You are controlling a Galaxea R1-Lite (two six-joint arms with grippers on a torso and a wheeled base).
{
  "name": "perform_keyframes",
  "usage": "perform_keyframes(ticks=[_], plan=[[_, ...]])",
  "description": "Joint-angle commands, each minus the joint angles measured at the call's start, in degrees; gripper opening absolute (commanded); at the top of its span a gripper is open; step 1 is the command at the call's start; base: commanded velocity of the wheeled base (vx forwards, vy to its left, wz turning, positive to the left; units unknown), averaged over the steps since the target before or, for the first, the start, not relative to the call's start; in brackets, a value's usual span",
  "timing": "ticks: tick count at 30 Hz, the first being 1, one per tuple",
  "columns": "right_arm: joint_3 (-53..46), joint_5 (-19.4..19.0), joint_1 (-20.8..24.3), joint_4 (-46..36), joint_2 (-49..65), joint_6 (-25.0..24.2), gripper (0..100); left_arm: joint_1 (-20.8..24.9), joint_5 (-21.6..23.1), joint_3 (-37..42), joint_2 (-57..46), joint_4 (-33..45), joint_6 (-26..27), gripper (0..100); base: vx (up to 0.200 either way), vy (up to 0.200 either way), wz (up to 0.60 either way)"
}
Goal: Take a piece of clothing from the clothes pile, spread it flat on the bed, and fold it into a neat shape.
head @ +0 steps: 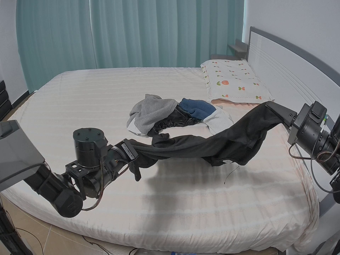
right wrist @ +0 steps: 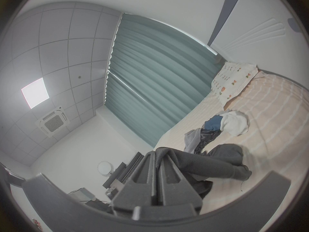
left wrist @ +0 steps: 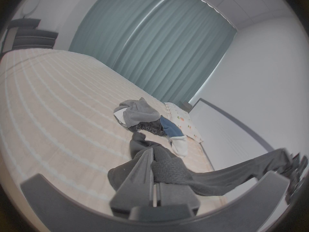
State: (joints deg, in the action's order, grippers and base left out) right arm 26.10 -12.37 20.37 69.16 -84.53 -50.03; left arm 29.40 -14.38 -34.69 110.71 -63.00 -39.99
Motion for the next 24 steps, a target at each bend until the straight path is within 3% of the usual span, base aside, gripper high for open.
perform_keyframes(ticks=[1, 3, 5, 10, 18, 24], plan=[[-1.75, 1.04, 0.55, 0.63, -2.83, 0.11, 0, 0.04, -0.12, 3.49, -5.42, -1.69, -2.11, 0, 0.0, 0.0, 0.0], [-2.19, 2.18, 2.04, 1.33, -6.35, 0.02, 0, 0.57, 0.06, 5.51, -3.75, -5.73, -7.12, 0, 0.0, 0.0, 0.0], [-2.19, 3.67, 3.01, 1.33, -8.2, 0.11, 0, 0.74, 0.76, 7.54, -3.22, -8.63, -8.35, 0, 0.0, 0.0, 0.0], [-2.11, 6.57, 4.5, 1.33, -9.51, 0.2, 0, 1.71, 1.11, 8.42, -2.96, -10.56, -8.18, 0, 0.0, 0.0, 0.0], [-1.67, 6.75, 4.5, 0.98, -9.6, 0.2, 0, 2.68, 1.29, 8.15, -2.43, -10.65, -7.83, 0, 0.0, 0.0, 0.0], [-1.58, 6.75, 4.59, 0.98, -10.57, 0.28, 0, 2.76, 1.03, 7.62, -2.7, -10.65, -7.92, 0, -0.2, 0.0, 0.0]])
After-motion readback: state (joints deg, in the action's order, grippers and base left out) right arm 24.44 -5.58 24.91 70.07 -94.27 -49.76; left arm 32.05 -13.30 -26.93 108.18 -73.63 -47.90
